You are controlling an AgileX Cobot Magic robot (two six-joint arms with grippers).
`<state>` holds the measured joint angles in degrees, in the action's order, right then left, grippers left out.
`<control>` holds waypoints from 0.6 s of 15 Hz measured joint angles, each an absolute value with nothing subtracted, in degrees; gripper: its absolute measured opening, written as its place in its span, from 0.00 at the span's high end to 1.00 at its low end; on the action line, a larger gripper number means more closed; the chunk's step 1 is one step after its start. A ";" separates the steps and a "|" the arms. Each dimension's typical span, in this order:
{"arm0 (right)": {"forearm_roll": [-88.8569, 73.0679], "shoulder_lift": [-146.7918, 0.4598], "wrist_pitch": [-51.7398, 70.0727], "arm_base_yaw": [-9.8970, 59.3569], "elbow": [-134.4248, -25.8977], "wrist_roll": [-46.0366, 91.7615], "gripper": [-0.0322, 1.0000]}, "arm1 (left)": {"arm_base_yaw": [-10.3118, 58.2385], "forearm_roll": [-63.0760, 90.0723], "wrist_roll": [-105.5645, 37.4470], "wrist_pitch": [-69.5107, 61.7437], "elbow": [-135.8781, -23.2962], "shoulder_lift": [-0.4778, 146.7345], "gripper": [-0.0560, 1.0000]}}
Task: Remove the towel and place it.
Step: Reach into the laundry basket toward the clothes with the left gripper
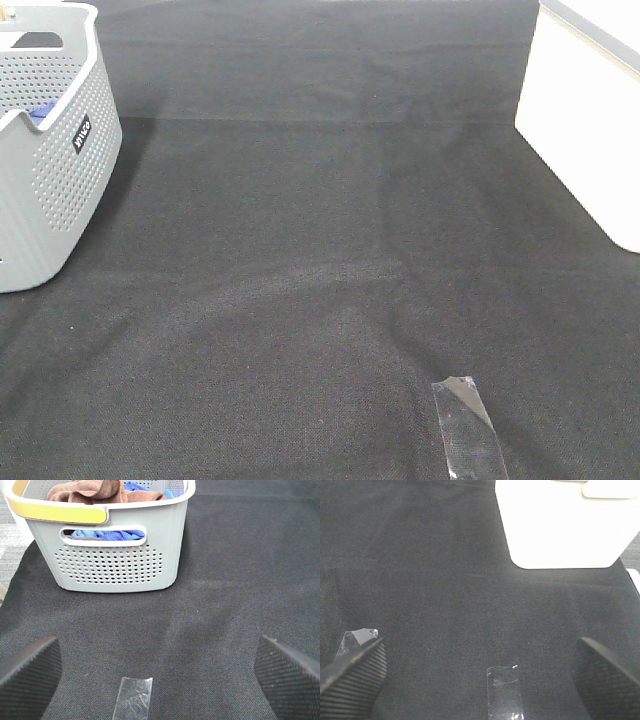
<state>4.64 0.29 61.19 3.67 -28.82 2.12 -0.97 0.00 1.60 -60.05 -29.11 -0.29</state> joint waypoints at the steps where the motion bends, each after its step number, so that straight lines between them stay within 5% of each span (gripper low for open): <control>1: 4.64 0.29 61.19 3.67 -28.82 2.12 0.04 | -0.97 0.00 1.60 -60.05 -29.11 -0.29 0.01; 9: 4.64 0.29 61.19 3.67 -28.82 2.12 0.04 | -0.97 0.00 0.52 -60.05 -29.11 -0.29 0.01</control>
